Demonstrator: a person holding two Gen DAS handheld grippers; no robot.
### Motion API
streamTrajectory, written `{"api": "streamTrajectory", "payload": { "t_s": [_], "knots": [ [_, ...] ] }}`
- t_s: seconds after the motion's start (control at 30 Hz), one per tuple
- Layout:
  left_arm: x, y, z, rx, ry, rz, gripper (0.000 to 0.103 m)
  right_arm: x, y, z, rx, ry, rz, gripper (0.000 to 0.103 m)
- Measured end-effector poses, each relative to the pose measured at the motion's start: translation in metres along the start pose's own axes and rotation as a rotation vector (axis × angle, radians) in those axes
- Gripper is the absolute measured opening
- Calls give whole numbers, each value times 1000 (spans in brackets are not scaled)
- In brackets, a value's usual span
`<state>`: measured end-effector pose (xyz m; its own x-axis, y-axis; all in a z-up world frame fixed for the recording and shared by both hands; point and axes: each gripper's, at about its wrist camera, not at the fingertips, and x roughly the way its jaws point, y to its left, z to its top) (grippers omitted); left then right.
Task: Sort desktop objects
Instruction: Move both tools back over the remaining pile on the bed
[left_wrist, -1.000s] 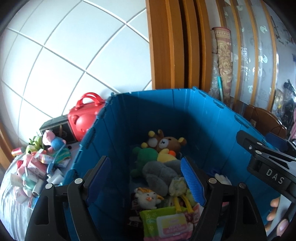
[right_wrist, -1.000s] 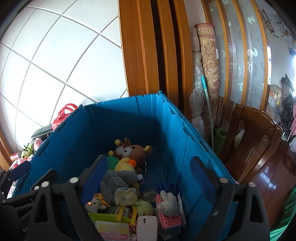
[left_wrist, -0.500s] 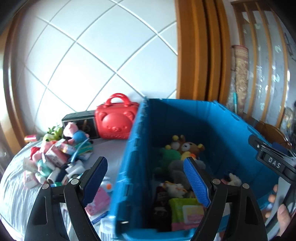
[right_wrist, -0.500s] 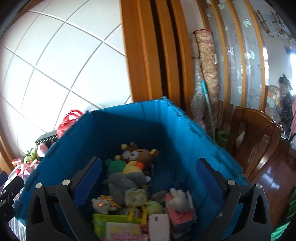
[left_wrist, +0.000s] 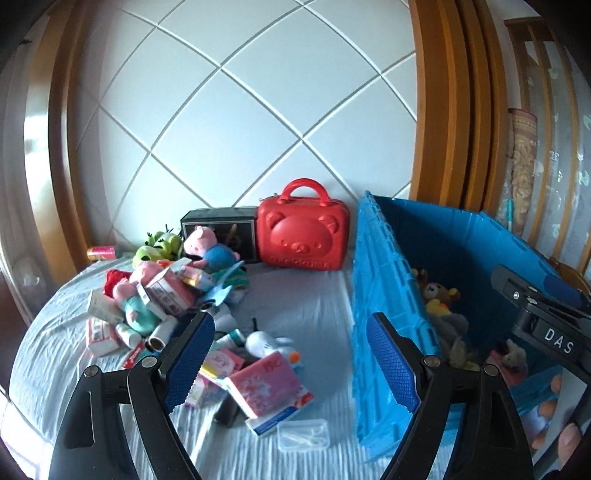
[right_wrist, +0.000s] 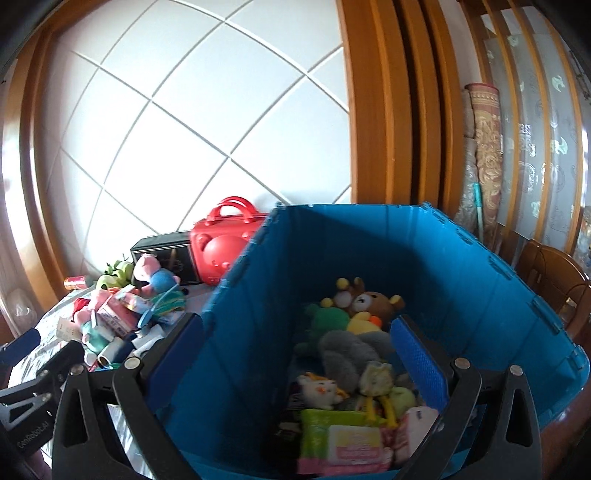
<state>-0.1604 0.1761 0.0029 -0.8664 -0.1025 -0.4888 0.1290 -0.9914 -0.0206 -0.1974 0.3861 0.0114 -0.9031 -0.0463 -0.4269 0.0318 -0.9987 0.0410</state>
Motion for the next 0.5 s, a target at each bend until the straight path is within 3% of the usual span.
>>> {"api": "streamTrajectory", "payload": {
  "t_s": [0.27, 0.5],
  "knots": [
    [4, 92, 1, -9, 28, 31, 85, -5, 101, -3, -30, -2, 39, 103],
    [12, 181, -4, -36, 65, 102, 85, 1, 196, -15, -69, 21, 110, 103]
  ]
}}
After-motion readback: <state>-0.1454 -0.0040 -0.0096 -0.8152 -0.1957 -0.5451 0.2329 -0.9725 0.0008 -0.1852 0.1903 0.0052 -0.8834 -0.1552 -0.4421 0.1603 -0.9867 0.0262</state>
